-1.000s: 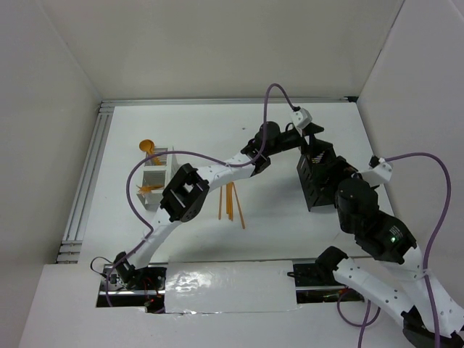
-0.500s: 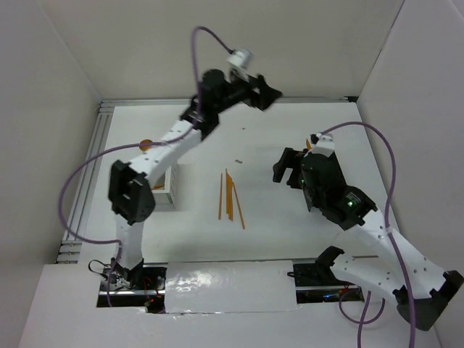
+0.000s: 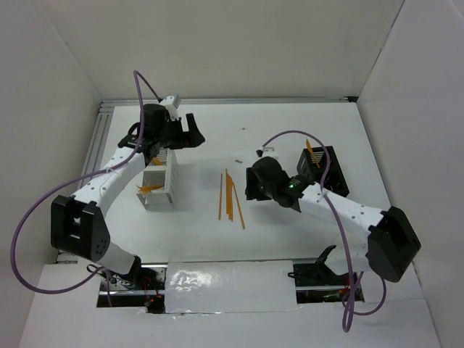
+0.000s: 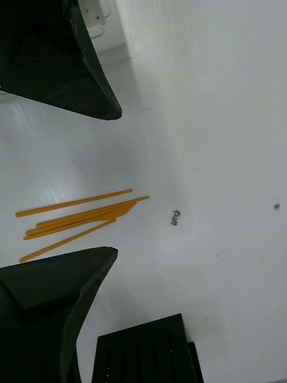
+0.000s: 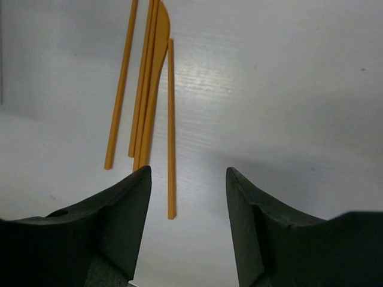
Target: Sort the eating utensils into containers
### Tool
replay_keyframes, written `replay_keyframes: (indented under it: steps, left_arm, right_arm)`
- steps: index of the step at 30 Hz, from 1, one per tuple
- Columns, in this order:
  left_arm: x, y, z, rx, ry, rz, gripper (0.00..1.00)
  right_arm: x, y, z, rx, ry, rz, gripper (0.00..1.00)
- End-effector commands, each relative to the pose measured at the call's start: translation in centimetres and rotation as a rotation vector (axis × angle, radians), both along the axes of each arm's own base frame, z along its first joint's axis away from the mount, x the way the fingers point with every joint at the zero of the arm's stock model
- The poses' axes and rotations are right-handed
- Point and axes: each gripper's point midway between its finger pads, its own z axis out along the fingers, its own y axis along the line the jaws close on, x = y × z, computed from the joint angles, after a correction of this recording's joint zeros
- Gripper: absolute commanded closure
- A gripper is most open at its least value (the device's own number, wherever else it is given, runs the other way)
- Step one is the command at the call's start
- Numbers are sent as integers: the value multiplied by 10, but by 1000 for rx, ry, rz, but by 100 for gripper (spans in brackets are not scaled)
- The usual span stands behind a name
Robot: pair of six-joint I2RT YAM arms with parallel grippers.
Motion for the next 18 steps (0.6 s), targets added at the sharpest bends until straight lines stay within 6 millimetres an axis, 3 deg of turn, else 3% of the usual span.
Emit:
replay_keyframes:
  steps: [1, 3, 12, 18]
  left_arm:
    - [-17, 6, 36, -45, -65, 1, 0]
    - [-23, 2, 39, -55, -76, -27, 0]
    - [-30, -7, 13, -30, 13, -66, 0]
    - [-34, -16, 9, -40, 19, -94, 0]
  right_arm:
    - [1, 26, -9, 8, -18, 71, 41]
    - [-6, 31, -26, -47, 24, 96, 42]
    - [-25, 38, -71, -147, 107, 129, 50]
    - [-31, 48, -84, -144, 141, 187, 54]
